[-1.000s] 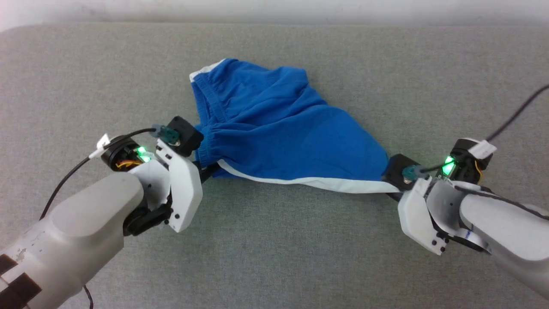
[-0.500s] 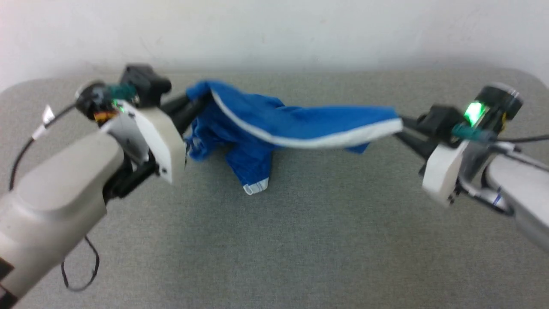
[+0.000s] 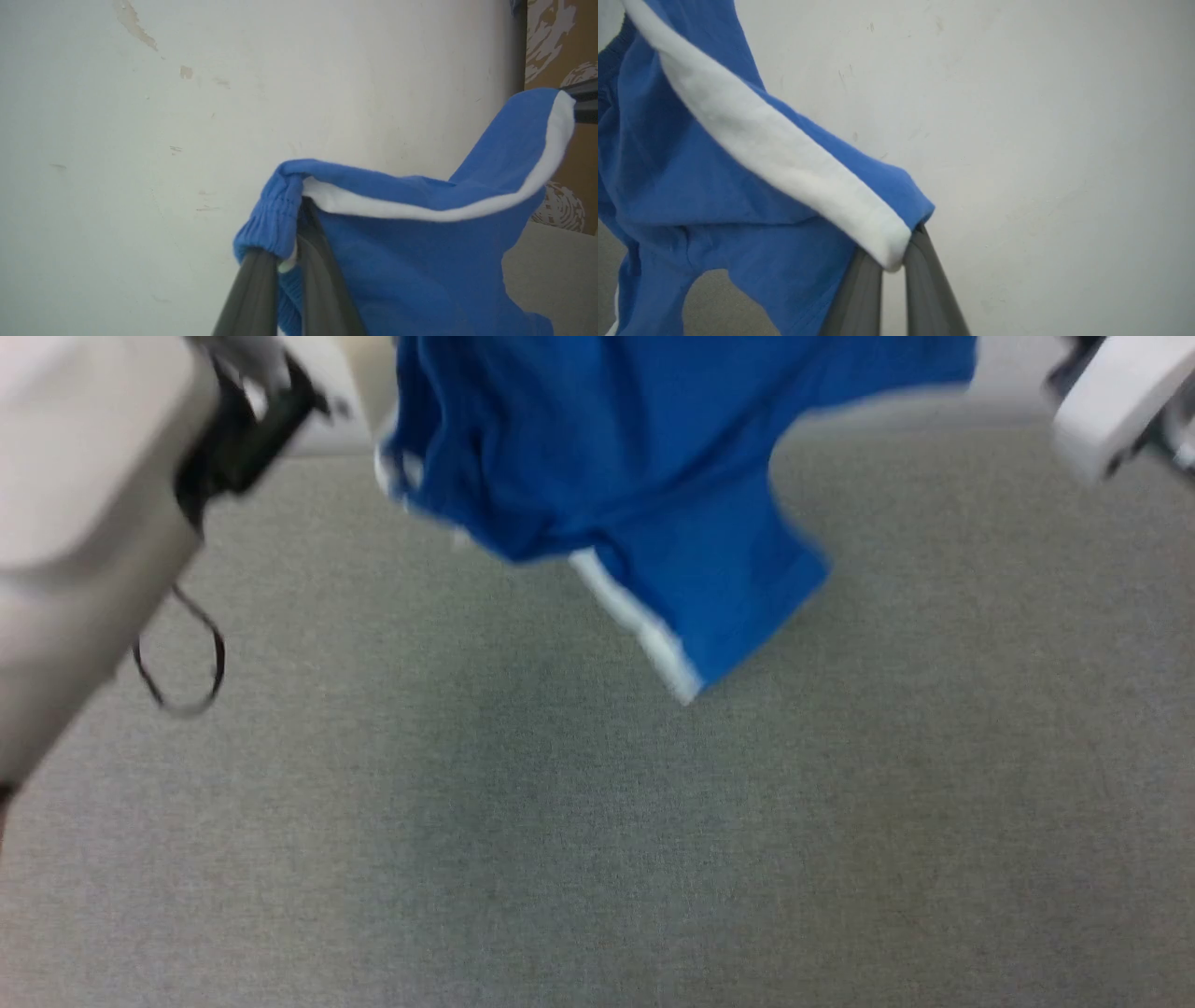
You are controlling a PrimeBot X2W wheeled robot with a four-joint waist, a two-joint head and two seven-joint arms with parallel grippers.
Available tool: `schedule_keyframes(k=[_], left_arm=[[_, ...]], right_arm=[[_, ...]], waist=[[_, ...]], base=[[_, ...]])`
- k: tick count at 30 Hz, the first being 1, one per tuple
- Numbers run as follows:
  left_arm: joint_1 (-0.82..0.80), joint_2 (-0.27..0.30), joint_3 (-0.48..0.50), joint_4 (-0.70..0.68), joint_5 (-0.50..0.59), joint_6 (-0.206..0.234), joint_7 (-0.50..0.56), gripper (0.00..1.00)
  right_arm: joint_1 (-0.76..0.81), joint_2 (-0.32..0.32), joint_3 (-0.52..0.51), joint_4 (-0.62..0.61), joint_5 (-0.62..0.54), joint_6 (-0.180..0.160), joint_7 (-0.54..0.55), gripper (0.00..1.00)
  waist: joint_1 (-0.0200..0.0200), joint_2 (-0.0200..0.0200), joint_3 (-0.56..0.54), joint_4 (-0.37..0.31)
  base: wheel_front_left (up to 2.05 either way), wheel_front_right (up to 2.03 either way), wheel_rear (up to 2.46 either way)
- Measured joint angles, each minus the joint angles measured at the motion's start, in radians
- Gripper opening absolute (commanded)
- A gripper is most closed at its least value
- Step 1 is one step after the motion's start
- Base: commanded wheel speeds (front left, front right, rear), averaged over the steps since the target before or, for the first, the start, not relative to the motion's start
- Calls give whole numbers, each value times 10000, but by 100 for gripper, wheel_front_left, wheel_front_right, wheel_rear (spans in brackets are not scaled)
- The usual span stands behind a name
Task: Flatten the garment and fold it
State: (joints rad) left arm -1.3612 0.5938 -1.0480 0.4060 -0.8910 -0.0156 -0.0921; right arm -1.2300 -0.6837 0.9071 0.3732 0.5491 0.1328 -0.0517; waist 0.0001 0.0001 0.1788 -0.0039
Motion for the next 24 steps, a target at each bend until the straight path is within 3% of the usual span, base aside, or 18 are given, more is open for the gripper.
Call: schedule_keyframes(k=[8,14,20,24], left_arm=[[-2288,-754,786,1275,391,174,-673,0],[-3237,-1051,1104,2167,443,69,-1103,0],[-3157,-1166,1028,2782,627,-209,-1407,0],[-2236,-1062,920,3041,658,-380,-1549,0]], right_arm=[[-2631,378,-1120,922,-650,0,-144,0],[-3832,504,-1718,1674,-1208,2,-395,0],[-3668,842,-1603,2132,-1352,2,-656,0],[-2757,1212,-1252,2330,-1373,2,-993,0]], waist=[[2,0,1412,-105],[3,0,2540,-173],[3,0,3454,-226],[3,0,3744,-310]], base=[[0,0,0],[0,0,0],[0,0,0],[0,0,0]])
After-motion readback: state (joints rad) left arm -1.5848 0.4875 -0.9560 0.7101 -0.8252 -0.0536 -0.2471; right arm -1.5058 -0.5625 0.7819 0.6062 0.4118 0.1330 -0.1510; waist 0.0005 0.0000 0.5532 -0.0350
